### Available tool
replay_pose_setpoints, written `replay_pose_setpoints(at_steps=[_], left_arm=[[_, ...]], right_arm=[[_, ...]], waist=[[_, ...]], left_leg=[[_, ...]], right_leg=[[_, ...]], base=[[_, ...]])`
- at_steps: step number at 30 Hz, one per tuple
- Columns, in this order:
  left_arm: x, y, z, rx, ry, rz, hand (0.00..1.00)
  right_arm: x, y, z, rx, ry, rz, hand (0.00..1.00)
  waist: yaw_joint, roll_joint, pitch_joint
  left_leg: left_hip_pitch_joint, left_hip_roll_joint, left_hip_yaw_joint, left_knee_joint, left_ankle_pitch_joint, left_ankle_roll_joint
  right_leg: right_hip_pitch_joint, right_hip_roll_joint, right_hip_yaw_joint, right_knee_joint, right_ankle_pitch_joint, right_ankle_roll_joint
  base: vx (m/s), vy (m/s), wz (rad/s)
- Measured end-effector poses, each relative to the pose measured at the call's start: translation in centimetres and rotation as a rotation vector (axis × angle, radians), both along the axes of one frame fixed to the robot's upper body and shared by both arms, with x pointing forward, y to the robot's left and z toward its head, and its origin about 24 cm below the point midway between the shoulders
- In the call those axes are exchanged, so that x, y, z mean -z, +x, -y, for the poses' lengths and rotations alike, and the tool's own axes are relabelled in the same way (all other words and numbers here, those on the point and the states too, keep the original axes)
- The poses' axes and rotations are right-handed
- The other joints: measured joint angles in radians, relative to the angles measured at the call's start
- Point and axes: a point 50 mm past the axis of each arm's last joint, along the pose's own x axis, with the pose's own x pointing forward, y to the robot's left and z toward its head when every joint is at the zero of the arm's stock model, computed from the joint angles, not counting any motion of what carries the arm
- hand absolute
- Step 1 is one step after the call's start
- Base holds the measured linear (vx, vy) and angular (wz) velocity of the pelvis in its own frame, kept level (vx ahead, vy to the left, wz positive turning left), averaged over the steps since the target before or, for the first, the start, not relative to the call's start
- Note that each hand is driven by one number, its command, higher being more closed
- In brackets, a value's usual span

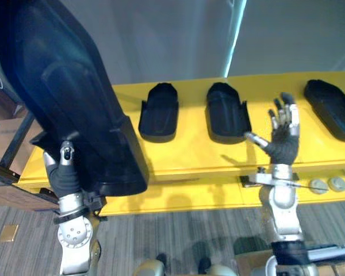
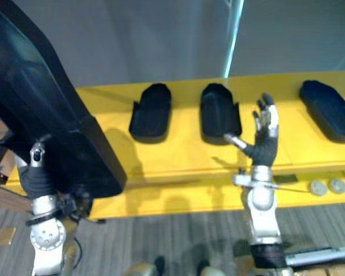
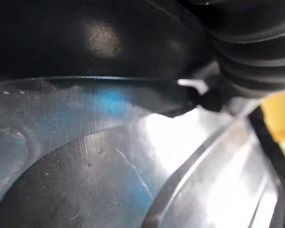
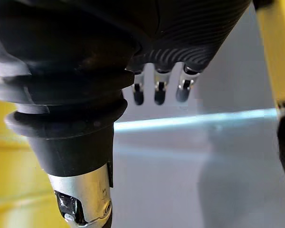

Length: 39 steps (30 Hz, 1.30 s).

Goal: Walk over and take plastic housings, then place them on the shelf

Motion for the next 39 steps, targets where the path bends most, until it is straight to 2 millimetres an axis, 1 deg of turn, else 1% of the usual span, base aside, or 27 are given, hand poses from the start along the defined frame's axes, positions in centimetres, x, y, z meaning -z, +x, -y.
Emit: replay_pose_setpoints(at_steps=[4,6,7,9,10,11,12,13,14,15,16,17,18,19,20,21,22,23,24,25,26,27,29,30,31,33,39], left_arm=[[0.4,-0.2,-0.1,0.004,-0.032,-0.013,1.0],[0.7,-0.3,0.0,0.022,-0.067,-0.014,1.0],[0.8,-0.3,0.4,0.036,-0.085,-0.011,1.0],[1.0,-0.2,0.5,0.046,-0.083,-0.02,1.0],[1.2,-0.2,0.5,0.046,-0.084,-0.029,1.0],[1.4,-0.2,0.5,0.049,-0.082,-0.034,1.0],[1.6,-0.3,0.4,0.052,-0.079,-0.046,1.0],[1.9,-0.4,0.4,0.052,-0.075,-0.057,1.0],[2.0,-0.5,0.3,0.049,-0.075,-0.063,1.0],[2.3,-0.7,0.2,0.041,-0.078,-0.072,1.0],[2.5,-0.8,0.1,0.035,-0.081,-0.079,1.0],[3.2,-0.6,-0.2,0.017,-0.091,-0.109,1.0],[3.2,-0.4,-0.5,0.01,-0.081,-0.114,1.0],[3.3,-0.5,-0.7,0.0,-0.085,-0.119,1.0],[3.5,-0.5,-0.7,-0.005,-0.087,-0.134,1.0],[3.5,-0.5,-0.7,0.008,-0.083,-0.14,1.0],[3.5,-0.4,-0.6,0.015,-0.08,-0.139,1.0],[3.4,-0.1,-0.6,0.036,-0.064,-0.14,1.0],[3.6,0.1,-0.7,0.043,-0.061,-0.154,1.0],[3.9,0.1,-0.8,0.043,-0.065,-0.178,1.0],[4.1,0.1,-0.9,0.041,-0.067,-0.196,1.0],[4.3,0.2,-1.0,0.043,-0.069,-0.214,1.0],[4.2,0.4,-1.0,0.047,-0.066,-0.214,1.0],[4.1,0.6,-0.8,0.058,-0.065,-0.215,1.0],[4.1,0.8,-0.4,0.075,-0.066,-0.216,1.0],[3.9,1.3,0.2,0.099,-0.068,-0.21,1.0],[3.2,1.2,1.0,0.118,-0.06,-0.19,1.0]], right_arm=[[2.0,-1.3,1.0,0.056,0.036,-0.071,0.0],[3.2,-2.3,2.0,0.114,0.063,-0.11,0.0],[3.7,-3.1,3.0,0.165,0.071,-0.128,0.0],[4.1,-3.5,3.6,0.199,0.087,-0.14,0.0],[4.1,-3.5,3.8,0.203,0.083,-0.143,0.0],[4.0,-3.5,3.8,0.199,0.076,-0.14,0.0],[3.9,-3.4,3.9,0.196,0.066,-0.138,0.0],[3.9,-3.4,3.9,0.186,0.06,-0.142,0.0],[4.0,-3.4,3.9,0.183,0.058,-0.146,0.0],[4.0,-3.4,4.1,0.172,0.062,-0.146,0.0],[4.0,-3.4,4.2,0.168,0.066,-0.145,0.0],[4.7,-3.1,3.9,0.148,0.072,-0.179,0.0],[5.2,-3.0,3.6,0.143,0.09,-0.194,0.0],[5.2,-2.9,3.4,0.137,0.094,-0.194,0.0],[5.2,-2.7,3.1,0.13,0.104,-0.188,0.0],[5.4,-2.7,3.1,0.136,0.116,-0.194,0.0],[5.6,-2.8,3.0,0.139,0.124,-0.203,0.0],[6.6,-3.0,2.8,0.159,0.159,-0.235,0.0],[7.4,-3.2,2.3,0.17,0.201,-0.257,0.0],[8.0,-3.5,1.5,0.158,0.229,-0.276,0.0],[8.4,-3.6,0.8,0.145,0.249,-0.289,0.0],[8.6,-3.5,-0.1,0.131,0.259,-0.295,0.0],[7.8,-3.6,-0.4,0.132,0.236,-0.264,0.0],[6.9,-3.9,-0.4,0.141,0.221,-0.225,0.0],[6.3,-4.1,-0.3,0.148,0.2,-0.2,0.0],[6.2,-4.2,-0.1,0.156,0.19,-0.199,0.0],[5.9,-4.0,0.4,0.163,0.148,-0.199,0.0]], waist=[[-0.007,-0.002,-0.001],[-0.034,-0.016,-0.004],[-0.047,-0.016,0.001],[-0.061,-0.018,0.003],[-0.065,-0.034,0.012],[-0.07,-0.044,0.018],[-0.079,-0.05,0.021],[-0.085,-0.049,0.02],[-0.085,-0.044,0.017],[-0.087,-0.024,0.008],[-0.088,-0.01,-0.001],[-0.098,-0.015,-0.005],[-0.107,-0.039,0.002],[-0.107,-0.041,0.007],[-0.113,-0.012,0.009],[-0.12,0.006,-0.001],[-0.125,0.01,-0.004],[-0.13,-0.001,0.002],[-0.117,-0.019,0.01],[-0.104,-0.02,0.009],[-0.099,-0.017,0.012],[-0.099,-0.028,0.006],[-0.101,-0.036,0.001],[-0.104,-0.039,-0.001],[-0.107,-0.051,-0.009],[-0.108,-0.044,-0.008],[-0.103,-0.032,-0.007]], left_leg=[[0.037,-0.011,0.008,-0.028,0.015,0.001],[0.031,-0.035,0.089,-0.078,0.09,-0.005],[0.023,-0.018,0.178,-0.086,0.061,0.029],[-0.001,0.03,0.255,-0.024,0.049,0.027],[-0.022,0.073,0.297,0.057,0.043,0.019],[-0.039,0.101,0.306,0.113,0.045,0.017],[-0.06,0.141,0.301,0.167,0.05,0.015],[-0.067,0.181,0.298,0.19,0.062,0.025],[-0.067,0.199,0.297,0.188,0.084,0.045],[-0.054,0.219,0.288,0.163,0.244,0.136],[-0.052,0.207,0.266,0.165,0.268,0.124],[-0.068,0.164,0.284,0.188,0.247,0.114],[-0.073,0.141,0.285,0.194,0.237,0.101],[-0.071,0.135,0.283,0.201,0.209,0.068],[-0.069,0.162,0.275,0.23,0.075,-0.012],[-0.061,0.172,0.282,0.231,-0.01,-0.038],[-0.048,0.171,0.293,0.221,-0.052,-0.063],[-0.023,0.148,0.322,0.21,-0.126,-0.104],[-0.016,0.133,0.337,0.209,-0.136,-0.088],[-0.02,0.133,0.346,0.202,-0.142,-0.076],[-0.022,0.133,0.354,0.181,-0.137,-0.056],[-0.02,0.132,0.346,0.146,-0.119,-0.033],[-0.023,0.123,0.323,0.1,-0.085,-0.018],[-0.025,0.106,0.299,0.066,-0.052,-0.016],[-0.033,0.083,0.289,0.05,-0.034,-0.012],[-0.059,0.062,0.269,0.048,-0.02,-0.006],[-0.011,0.077,0.245,-0.044,0.03,-0.022]], right_leg=[[0.066,-0.013,-0.028,-0.044,0.006,0.001],[0.071,-0.052,-0.078,-0.048,0.005,0.001],[0.078,-0.074,-0.118,-0.05,0.008,0.003],[0.086,-0.091,-0.142,-0.041,0.006,0.002],[0.09,-0.126,-0.142,-0.028,0.002,0.007],[0.092,-0.16,-0.14,-0.015,-0.006,0.015],[0.084,-0.207,-0.131,0.012,-0.023,0.04],[0.071,-0.248,-0.102,0.047,-0.047,0.074],[0.058,-0.265,-0.078,0.066,-0.056,0.089],[0.031,-0.287,-0.021,0.092,-0.074,0.133],[0.019,-0.299,0.006,0.096,-0.073,0.163],[-0.004,-0.309,0.071,0.121,-0.067,0.168],[-0.009,-0.31,0.08,0.121,-0.069,0.147],[-0.008,-0.324,0.087,0.113,-0.057,0.161],[-0.006,-0.311,0.086,0.095,-0.035,0.204],[-0.004,-0.306,0.085,0.093,-0.026,0.219],[0.001,-0.309,0.084,0.09,-0.02,0.23],[0.035,-0.331,0.087,0.063,0.012,0.248],[0.041,-0.344,0.078,0.04,0.059,0.218],[0.041,-0.341,0.049,0.01,0.118,0.154],[0.032,-0.331,0.009,0.007,0.136,0.115],[0.028,-0.279,-0.007,0.023,0.112,0.112],[0.053,-0.198,-0.015,-0.007,0.051,0.113],[0.084,-0.155,-0.029,-0.07,0.042,0.098],[0.105,-0.151,-0.04,-0.12,0.048,0.095],[0.102,-0.159,-0.039,-0.128,0.057,0.102],[0.115,-0.138,-0.034,-0.116,0.063,0.095]], base=[[0.03,0.062,0.19],[-0.04,0.052,0.82],[-0.07,0.061,0.86],[-0.08,0.092,0.58],[-0.09,0.152,0.27],[-0.13,0.263,0.12],[-0.15,0.307,0.0],[-0.14,0.348,-0.14],[-0.13,0.504,-0.35],[-0.08,0.455,-0.41],[-0.05,0.525,-0.4],[0.01,0.277,-0.2],[0.03,0.21,-0.15],[-0.01,0.207,-0.18],[-0.05,0.344,-0.19],[-0.06,0.403,-0.12],[-0.04,0.431,0.05],[-0.06,0.412,-0.1],[-0.09,0.389,-0.16],[-0.13,0.344,-0.28],[-0.07,0.285,-0.07],[-0.01,0.259,0.05],[0.05,0.167,0.37],[0.07,0.133,0.63],[0.07,0.098,0.57],[0.06,0.079,0.5],[0.03,-0.03,0.14]])
